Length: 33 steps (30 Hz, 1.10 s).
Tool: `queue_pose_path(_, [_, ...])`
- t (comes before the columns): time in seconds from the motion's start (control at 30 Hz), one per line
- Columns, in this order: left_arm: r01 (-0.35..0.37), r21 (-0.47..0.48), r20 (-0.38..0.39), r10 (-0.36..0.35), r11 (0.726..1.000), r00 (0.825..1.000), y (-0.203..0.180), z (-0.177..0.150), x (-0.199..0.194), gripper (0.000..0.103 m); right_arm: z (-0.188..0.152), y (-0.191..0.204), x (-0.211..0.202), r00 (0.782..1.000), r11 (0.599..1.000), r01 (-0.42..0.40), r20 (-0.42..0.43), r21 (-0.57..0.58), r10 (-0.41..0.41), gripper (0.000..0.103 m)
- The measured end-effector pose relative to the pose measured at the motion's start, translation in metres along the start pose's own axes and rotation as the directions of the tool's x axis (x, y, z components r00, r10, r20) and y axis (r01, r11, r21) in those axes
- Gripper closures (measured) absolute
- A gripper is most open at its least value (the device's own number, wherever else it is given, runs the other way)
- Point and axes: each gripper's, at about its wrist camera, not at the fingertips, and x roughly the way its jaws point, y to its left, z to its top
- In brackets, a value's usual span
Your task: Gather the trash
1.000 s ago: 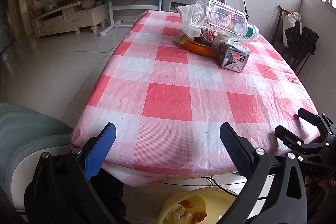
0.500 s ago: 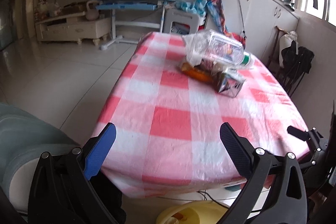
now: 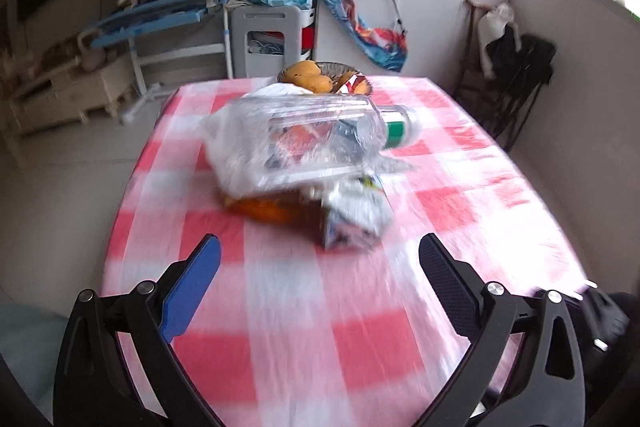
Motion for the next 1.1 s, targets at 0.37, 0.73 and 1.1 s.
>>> queue_pose_path(0.37, [0.002,-0.044,-0.084,-0.006,0.999,0.996,-0.033,0.023,0.07,0.049,0.004,-0.012,0.0,0.999,0.997,-0.042,0.002,0.06,0.042,0.008])
queue_pose_path(0.73, [0.17,-0.047,-0.116,-0.174,0.984,0.978,0.004,-0.03,0.014,0.05,0.002,-0.016,-0.003,0.999,0.996,-0.045,0.008,0.08,0.045,0.008])
queue_pose_path(1.1, [0.105,-0.107,-0.099,-0.116,0.989,0.988,0.042,-0.026,-0.006,0.03,-0.005,-0.006,-0.001,1.0,0.999,-0.018,-0.003,0.028,0.018,0.008])
